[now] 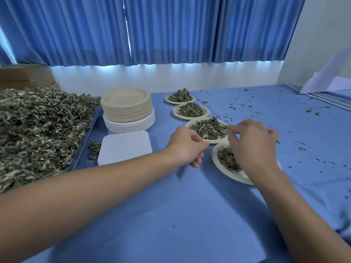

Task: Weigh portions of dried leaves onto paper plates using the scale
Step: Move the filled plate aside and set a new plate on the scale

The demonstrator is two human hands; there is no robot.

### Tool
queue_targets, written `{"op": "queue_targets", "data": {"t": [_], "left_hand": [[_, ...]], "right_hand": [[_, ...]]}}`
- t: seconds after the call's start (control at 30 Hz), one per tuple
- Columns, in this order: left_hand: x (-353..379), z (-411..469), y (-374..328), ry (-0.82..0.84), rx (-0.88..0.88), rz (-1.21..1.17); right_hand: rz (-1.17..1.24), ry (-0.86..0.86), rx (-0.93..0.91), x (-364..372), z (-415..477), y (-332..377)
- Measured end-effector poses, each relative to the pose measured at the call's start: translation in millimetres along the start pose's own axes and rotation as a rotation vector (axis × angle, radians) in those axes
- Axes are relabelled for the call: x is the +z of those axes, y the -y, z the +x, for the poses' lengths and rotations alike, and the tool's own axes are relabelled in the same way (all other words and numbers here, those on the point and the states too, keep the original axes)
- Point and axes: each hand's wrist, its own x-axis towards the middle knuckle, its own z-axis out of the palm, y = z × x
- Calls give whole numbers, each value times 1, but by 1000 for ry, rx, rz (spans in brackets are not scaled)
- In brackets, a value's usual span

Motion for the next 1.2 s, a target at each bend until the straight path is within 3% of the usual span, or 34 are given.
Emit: {"op": "queue_targets", "data": {"t": [0.23,0.4,0.57,0.73,1.2], "left_hand": [[-85,-3,0,-110,103,138],[-168,2,13,-253,189,240],[-239,21,20,-495,352,615],[-274,38,38,-410,395,853],[-265,61,40,-266,470,826]], "right_hand": [[34,214,-302,0,14,128],[202,190,-540,9,47,193],[286,161,-711,27,100,223],[160,295,-920,50,127,232],[171,326,-1042,63,142,232]]}}
